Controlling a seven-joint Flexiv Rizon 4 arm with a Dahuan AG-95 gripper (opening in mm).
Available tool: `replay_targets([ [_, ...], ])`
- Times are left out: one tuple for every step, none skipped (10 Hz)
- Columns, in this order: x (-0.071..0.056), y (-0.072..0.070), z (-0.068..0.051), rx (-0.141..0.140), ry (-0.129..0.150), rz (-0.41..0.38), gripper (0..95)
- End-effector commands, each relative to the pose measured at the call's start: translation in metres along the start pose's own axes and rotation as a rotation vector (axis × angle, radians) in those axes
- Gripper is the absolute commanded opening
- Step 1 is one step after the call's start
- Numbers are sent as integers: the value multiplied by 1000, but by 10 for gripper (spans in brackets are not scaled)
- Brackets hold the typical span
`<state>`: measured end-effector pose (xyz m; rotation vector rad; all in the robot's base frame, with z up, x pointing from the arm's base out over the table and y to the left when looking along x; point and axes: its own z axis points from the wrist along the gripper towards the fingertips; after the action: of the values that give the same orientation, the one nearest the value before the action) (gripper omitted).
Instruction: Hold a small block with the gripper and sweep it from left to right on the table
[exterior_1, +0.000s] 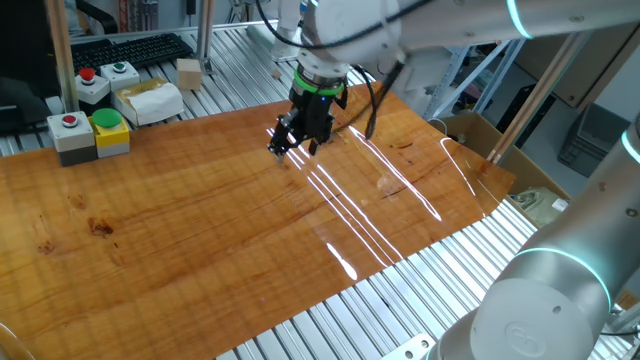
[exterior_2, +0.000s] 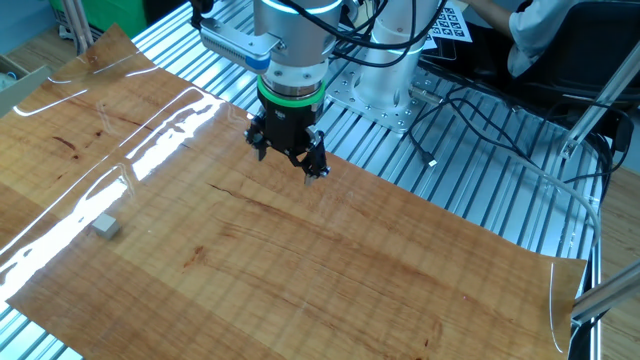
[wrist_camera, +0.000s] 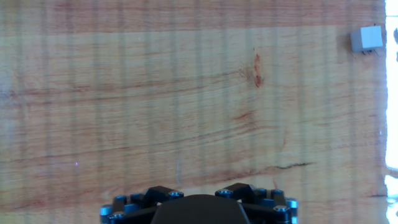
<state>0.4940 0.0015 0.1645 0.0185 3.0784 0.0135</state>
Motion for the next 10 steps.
replay_targets([
  [1,1,1,-2,0,-2,0],
  [3,2,3,-2,-1,-3,0],
  [3,2,4,-2,-1,-4,0],
  [3,3,5,-2,-4,-10,0],
  [3,3,5,-2,-4,-12,0],
  [3,3,5,-2,-3,-10,0],
  [3,3,6,-2,-2,-9,0],
  [2,3,8,-1,-1,-9,0],
  [2,4,12,0,0,-7,0],
  [0,6,17,2,-1,-5,0],
])
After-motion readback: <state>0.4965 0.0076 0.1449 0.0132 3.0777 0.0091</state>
